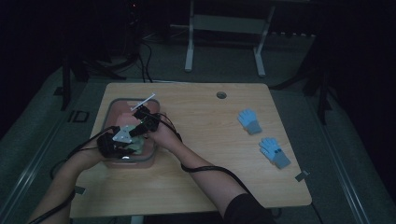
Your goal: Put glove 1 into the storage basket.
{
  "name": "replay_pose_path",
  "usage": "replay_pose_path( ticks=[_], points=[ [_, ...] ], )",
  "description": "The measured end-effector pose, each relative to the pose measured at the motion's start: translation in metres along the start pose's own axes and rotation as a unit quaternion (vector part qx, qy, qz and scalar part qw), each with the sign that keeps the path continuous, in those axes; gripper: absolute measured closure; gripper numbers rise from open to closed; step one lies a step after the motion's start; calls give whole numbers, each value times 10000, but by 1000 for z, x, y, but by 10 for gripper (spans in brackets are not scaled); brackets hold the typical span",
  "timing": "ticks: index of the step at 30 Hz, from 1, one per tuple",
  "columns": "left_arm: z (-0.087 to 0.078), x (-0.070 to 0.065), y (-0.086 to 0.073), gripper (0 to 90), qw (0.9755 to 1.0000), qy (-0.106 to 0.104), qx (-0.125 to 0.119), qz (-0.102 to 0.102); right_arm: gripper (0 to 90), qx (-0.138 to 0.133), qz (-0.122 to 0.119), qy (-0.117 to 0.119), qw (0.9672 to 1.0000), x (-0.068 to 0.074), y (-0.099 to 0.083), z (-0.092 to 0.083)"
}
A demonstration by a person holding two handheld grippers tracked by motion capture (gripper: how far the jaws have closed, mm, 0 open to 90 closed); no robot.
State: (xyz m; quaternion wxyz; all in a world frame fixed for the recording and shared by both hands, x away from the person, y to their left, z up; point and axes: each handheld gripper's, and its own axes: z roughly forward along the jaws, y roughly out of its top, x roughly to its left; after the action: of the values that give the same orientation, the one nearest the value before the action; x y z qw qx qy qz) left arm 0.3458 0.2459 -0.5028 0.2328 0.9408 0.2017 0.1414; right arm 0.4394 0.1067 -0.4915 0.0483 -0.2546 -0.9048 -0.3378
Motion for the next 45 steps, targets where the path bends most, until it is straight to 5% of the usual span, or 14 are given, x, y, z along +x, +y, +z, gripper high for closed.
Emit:
replay_pose_path(
  ticks=[5,10,12,21,26,37,45],
  points=[
    [4,4,3,694,9994,-206,267,-72,576,16,47,12,10000,-4,-2,-5],
    [4,3,4,567,9995,-3,257,-197,552,26,18,119,9999,-7,-8,-11],
    [0,4,4,459,9991,132,100,-378,545,-35,3,143,9999,-7,-10,-15],
    [-18,1,18,266,9962,358,-306,-735,481,-418,-90,258,9988,-9,-18,-52],
    [-23,-3,31,158,9936,225,-595,-937,485,-555,-188,259,9979,-7,-26,-74],
    [-18,-21,65,128,9923,75,-744,-991,489,-640,-414,70,9971,-13,-51,-110],
    [-11,-39,85,27,9921,9,-873,-906,470,-706,-504,-87,9962,-25,-75,-136]
  ],
)
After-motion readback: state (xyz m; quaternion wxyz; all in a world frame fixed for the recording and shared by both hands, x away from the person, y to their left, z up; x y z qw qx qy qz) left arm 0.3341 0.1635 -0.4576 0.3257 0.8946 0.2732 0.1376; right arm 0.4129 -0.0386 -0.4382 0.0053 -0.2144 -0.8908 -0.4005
